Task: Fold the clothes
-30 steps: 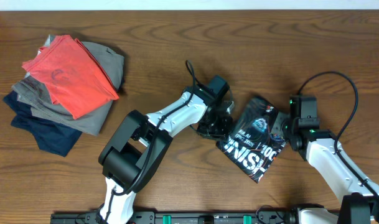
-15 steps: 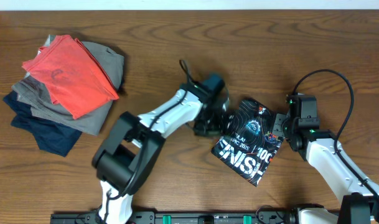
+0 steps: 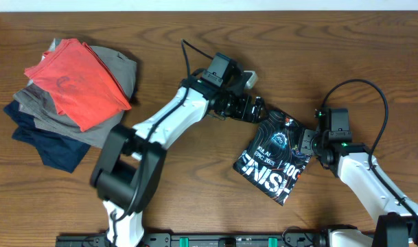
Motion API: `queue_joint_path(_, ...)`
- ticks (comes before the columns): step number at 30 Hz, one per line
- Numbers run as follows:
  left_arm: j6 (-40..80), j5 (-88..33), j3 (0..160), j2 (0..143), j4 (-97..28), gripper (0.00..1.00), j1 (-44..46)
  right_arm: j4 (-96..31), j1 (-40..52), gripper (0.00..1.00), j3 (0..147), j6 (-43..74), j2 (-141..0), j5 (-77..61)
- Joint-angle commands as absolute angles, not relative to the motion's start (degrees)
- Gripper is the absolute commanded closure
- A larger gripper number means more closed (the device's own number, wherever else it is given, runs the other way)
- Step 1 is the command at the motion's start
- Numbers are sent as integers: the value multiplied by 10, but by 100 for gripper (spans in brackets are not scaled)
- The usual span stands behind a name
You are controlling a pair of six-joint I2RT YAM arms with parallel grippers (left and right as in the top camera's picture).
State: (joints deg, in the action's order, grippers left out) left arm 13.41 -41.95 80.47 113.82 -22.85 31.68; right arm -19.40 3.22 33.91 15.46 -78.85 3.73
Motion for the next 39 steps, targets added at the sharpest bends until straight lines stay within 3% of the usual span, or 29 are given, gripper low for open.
queue_joint_path(1,109,-460,808,1184,-208,2,318,-200,26,40,340,158,-787,45)
queue_joint_path(14,117,-479,808,1282,-144,0,381,-208,26,40,340,158,-787,45)
queue_joint_path(16,117,-478,808,1289,-143,4,394,-209,26,40,340,158,-787,45)
queue_joint_path(20,117,-465,808,1290,-121,24,407,-213,26,40,340,158,-787,45)
queue_joint_path(27,166,-439,816,1289,-72,87,387,-230,26,40,342,158,-766,48)
queue_joint_path(31,166,-439,825,1273,-74,94,353,-260,17,40,358,158,-716,73)
queue_joint_path(39,166,-433,825,1173,-88,94,249,-304,-32,40,380,158,-592,73)
